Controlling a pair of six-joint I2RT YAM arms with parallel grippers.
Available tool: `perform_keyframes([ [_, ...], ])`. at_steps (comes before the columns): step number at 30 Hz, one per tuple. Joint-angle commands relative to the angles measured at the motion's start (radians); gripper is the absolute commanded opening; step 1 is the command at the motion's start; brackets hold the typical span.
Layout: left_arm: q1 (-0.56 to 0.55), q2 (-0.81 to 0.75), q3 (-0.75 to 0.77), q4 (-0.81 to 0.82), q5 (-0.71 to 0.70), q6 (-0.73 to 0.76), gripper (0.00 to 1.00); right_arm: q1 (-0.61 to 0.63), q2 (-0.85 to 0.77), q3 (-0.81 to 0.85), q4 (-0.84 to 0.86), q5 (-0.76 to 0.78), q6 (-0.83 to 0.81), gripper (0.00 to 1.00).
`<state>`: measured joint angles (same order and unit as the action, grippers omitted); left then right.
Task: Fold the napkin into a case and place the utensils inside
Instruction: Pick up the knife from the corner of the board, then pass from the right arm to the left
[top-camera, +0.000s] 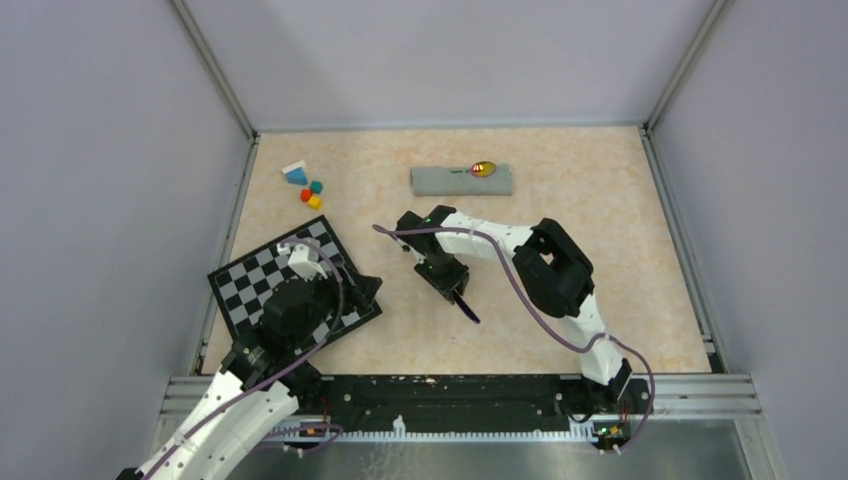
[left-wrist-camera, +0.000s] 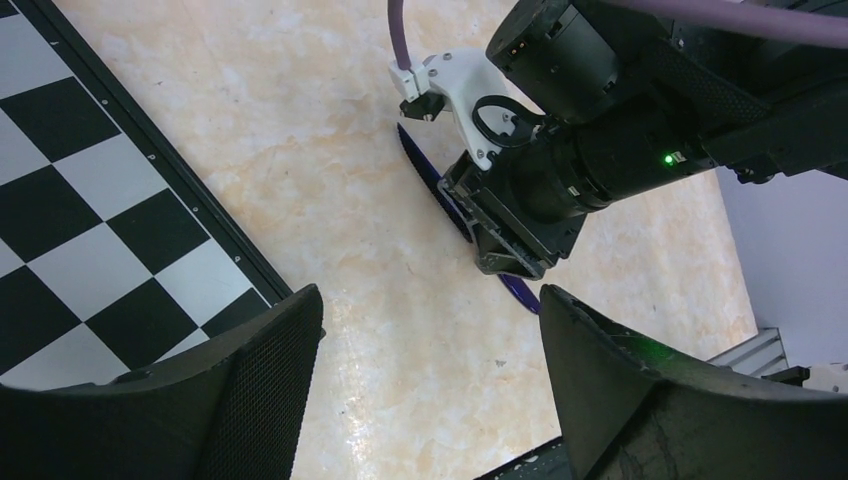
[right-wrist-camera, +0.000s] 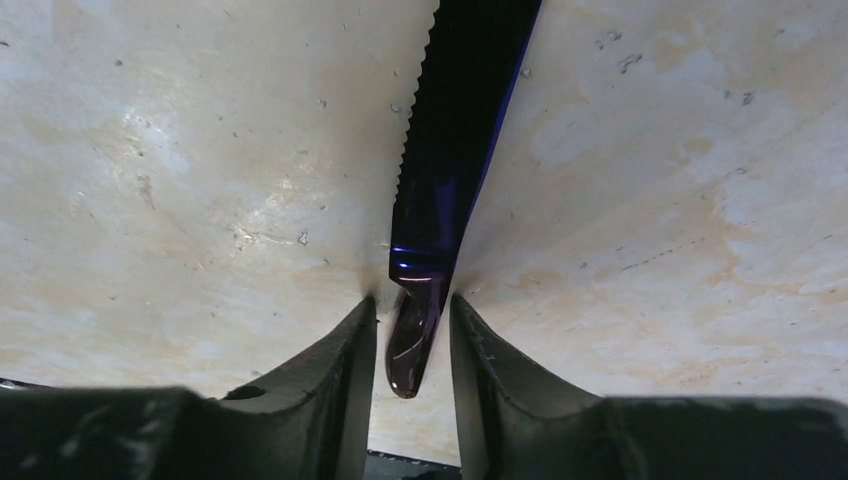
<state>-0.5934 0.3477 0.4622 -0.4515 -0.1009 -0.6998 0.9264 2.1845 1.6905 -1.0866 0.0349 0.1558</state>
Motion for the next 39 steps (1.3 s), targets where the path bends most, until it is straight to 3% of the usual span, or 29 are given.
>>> perform_keyframes([
  [1, 0.000, -0.019, 0.042, -0.016, -0.035, 0.030, 0.85, 0.013, 0.055, -0.040, -0.010, 0.023, 0.017, 0.28],
  [7, 0.001, -0.014, 0.025, 0.005, -0.027, 0.009, 0.88, 0.019, 0.040, -0.072, 0.071, 0.060, 0.027, 0.00],
  [13, 0.001, 0.056, 0.016, 0.048, 0.034, -0.021, 0.90, 0.004, -0.131, -0.209, 0.246, 0.034, 0.030, 0.00],
  [19, 0.001, 0.123, -0.057, 0.188, 0.095, -0.100, 0.91, -0.058, -0.356, -0.436, 0.487, -0.116, 0.100, 0.00],
  [28, 0.001, 0.372, -0.108, 0.513, 0.364, -0.179, 0.88, -0.176, -0.601, -0.744, 0.852, -0.310, 0.296, 0.00],
  [34, -0.027, 0.715, -0.076, 0.826, 0.684, -0.134, 0.83, -0.245, -0.686, -0.860, 1.059, -0.383, 0.480, 0.00],
  [39, -0.130, 0.890, 0.009, 0.807, 0.545, -0.026, 0.81, -0.262, -0.717, -0.926, 1.222, -0.423, 0.630, 0.00],
])
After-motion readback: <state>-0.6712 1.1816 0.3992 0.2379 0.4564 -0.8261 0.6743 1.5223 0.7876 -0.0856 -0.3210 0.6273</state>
